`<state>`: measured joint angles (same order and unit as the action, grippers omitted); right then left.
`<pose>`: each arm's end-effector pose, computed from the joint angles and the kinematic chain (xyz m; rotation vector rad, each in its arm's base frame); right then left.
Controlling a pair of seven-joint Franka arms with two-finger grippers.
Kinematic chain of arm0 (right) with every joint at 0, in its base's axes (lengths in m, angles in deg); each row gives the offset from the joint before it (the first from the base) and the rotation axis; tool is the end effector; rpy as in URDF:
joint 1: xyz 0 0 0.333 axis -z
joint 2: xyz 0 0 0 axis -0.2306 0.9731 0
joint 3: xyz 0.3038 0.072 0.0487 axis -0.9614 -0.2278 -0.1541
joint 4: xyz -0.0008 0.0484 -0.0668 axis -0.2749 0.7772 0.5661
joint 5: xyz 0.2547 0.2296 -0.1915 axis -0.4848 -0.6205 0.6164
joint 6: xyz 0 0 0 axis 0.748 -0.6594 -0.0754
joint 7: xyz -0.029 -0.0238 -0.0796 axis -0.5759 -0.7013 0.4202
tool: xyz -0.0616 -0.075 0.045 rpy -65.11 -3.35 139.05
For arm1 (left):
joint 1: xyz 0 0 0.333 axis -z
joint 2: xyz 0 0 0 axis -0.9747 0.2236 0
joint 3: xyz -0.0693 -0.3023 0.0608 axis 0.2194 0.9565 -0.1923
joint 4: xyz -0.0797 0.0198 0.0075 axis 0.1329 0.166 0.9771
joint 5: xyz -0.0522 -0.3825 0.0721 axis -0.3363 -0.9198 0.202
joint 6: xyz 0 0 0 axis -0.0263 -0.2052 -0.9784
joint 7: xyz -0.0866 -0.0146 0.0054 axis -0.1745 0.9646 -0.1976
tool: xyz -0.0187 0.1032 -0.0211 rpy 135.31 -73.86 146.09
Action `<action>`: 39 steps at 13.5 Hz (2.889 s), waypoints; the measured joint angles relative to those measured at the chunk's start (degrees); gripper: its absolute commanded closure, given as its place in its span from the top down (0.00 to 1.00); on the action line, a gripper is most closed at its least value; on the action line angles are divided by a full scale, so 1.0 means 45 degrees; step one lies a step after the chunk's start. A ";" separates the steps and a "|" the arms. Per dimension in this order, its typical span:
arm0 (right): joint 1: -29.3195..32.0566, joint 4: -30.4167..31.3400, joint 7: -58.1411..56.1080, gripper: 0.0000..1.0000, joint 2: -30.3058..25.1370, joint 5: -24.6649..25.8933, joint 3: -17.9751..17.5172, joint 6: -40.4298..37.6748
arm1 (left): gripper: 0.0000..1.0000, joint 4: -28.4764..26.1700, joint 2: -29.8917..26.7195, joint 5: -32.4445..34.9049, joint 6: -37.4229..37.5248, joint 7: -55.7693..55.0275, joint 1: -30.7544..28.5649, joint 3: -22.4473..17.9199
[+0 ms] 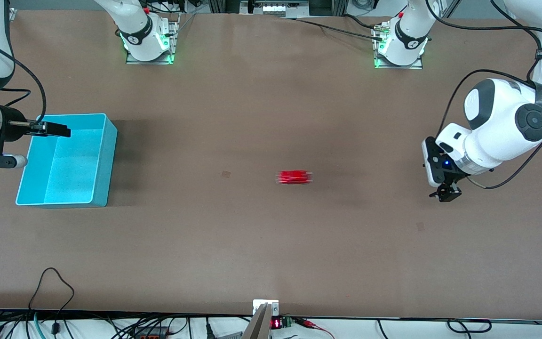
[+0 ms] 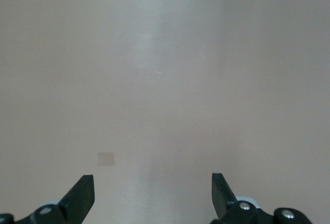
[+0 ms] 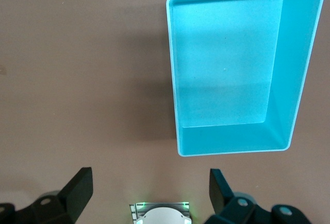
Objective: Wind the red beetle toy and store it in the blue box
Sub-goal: 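Move the right gripper toward the car while the left gripper withdraws, then lower the right gripper and grasp the red car beside the box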
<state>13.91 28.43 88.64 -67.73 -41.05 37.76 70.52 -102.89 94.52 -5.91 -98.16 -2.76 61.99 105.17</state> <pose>0.5977 -0.0314 0.5009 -3.0969 0.0850 0.4685 0.6149 -0.0471 0.3658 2.4242 -1.9300 0.1476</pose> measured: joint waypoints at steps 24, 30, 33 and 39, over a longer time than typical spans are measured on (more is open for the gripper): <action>0.0258 0.6387 -0.5320 1.00 -0.1152 0.0018 -0.1071 0.6549 | 1.00 0.4823 -0.2067 -0.0962 0.6990 -1.5467 0.2222 -0.3738; 0.1359 0.8279 -1.0464 1.00 -0.1003 0.1769 -0.2341 0.9323 | 1.00 0.4776 -0.2314 -0.0962 0.7467 -1.6202 0.2655 -0.3874; 0.1374 0.8374 -1.3261 1.00 -0.0034 0.1950 -0.2374 1.1330 | 1.00 0.4632 -0.2559 -0.0962 0.7501 -1.6234 0.2655 -0.3895; 0.1387 0.8343 -1.6008 1.00 0.1357 0.1990 -0.2385 1.3713 | 1.00 0.3018 -0.3769 -0.0962 0.6786 -1.6272 0.2654 -0.3915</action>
<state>20.15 65.97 16.61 -61.63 -32.10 27.03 132.23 -89.31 77.56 -10.24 -67.62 -75.98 73.94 87.56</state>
